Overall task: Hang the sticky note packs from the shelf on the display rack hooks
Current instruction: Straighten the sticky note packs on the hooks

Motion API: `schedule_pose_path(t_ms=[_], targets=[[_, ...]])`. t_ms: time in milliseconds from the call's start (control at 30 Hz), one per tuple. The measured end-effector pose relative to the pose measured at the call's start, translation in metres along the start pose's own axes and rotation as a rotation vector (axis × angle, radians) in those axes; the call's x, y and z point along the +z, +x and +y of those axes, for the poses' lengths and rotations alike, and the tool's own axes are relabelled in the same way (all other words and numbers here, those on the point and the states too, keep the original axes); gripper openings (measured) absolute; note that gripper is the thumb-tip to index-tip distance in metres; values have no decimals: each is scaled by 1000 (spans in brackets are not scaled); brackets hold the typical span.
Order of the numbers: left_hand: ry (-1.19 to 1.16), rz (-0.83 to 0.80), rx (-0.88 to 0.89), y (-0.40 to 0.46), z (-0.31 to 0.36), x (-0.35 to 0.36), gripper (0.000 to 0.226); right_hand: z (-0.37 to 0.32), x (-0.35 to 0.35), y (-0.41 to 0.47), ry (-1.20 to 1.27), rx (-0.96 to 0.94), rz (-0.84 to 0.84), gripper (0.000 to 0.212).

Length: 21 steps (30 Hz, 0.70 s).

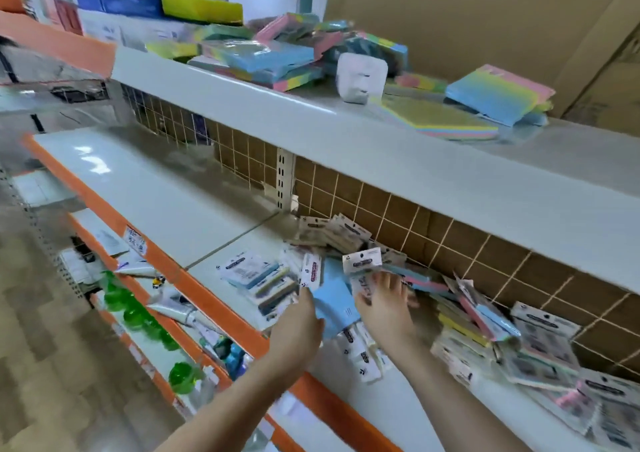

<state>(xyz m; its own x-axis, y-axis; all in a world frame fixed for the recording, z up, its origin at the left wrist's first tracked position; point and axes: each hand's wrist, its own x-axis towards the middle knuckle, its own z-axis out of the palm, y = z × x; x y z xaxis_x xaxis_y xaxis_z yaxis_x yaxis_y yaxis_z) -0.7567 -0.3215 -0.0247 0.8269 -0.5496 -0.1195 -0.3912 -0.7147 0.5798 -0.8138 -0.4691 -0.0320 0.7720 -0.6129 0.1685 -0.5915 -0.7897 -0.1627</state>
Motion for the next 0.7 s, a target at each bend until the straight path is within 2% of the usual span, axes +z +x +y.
schedule_pose_path(t_ms=[100,233,300,467,567,700], targets=[[25,-21,112,14,-5,-2,50,-15,13,1,-120,123,16,60],[103,28,256,27,-12,-9,47,-26,23,-5,-27,188,199,50],[98,82,302,31,-16,-11,43,-26,28,-8,-6,206,217,47],[-124,126,411,48,-23,-11,26,-28,31,-13,67,285,243,44],[-299,58,334,57,-29,-6,20,-26,34,-14,106,240,325,38],[-490,7,301,63,-38,-2,25,-24,34,-19,299,266,417,30]])
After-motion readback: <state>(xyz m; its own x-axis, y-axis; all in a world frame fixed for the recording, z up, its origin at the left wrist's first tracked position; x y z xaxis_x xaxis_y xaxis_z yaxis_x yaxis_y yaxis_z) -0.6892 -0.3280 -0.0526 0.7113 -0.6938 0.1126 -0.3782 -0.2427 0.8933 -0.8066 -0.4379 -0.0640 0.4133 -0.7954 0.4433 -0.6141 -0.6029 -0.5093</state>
